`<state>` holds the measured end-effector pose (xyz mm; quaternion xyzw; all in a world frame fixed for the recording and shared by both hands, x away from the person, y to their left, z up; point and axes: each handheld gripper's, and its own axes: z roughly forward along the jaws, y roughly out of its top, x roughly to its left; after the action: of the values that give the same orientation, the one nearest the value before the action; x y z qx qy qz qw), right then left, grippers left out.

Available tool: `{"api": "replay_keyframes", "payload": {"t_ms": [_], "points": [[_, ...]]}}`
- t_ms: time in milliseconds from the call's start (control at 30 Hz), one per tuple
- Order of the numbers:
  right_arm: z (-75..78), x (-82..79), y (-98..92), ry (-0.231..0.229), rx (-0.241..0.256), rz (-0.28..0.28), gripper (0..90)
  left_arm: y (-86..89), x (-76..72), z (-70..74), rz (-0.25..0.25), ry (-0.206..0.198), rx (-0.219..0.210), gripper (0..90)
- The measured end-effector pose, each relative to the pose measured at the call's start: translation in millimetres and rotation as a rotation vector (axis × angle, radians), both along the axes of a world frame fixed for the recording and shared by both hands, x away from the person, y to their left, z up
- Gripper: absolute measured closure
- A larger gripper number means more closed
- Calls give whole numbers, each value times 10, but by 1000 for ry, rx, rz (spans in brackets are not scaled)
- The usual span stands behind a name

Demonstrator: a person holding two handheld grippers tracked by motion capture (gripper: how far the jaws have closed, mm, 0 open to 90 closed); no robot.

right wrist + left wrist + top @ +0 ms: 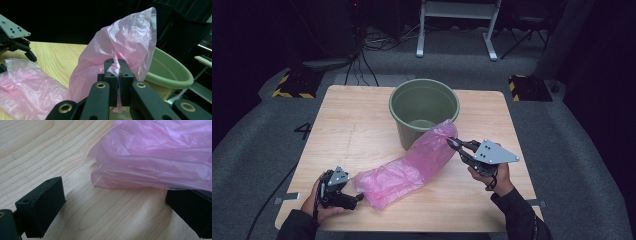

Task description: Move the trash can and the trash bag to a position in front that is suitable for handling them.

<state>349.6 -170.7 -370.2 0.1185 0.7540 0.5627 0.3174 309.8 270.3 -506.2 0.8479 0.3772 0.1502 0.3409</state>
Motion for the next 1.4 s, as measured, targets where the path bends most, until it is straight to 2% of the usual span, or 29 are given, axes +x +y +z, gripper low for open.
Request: {"api": "replay_keyframes", "payload": {"t_ms": [500,933,1100,1167,1200,1400], "points": [[82,34,80,-23,-9,11,887,-4,-4,-1,2,0,-3,22],[297,162,240,-49,4,21,888,-28,-2,5,-13,0,-2,33],[379,244,310,-50,1,18,888,-54,-12,39,-34,-3,8,113],[391,261,321,-47,2,20,888,-62,-10,44,-18,-15,18,129],[408,298,336,-43,4,15,888,-63,0,50,7,-22,18,154],[414,418,355,-23,3,-5,888,-62,-2,67,-8,-28,17,173]]}}
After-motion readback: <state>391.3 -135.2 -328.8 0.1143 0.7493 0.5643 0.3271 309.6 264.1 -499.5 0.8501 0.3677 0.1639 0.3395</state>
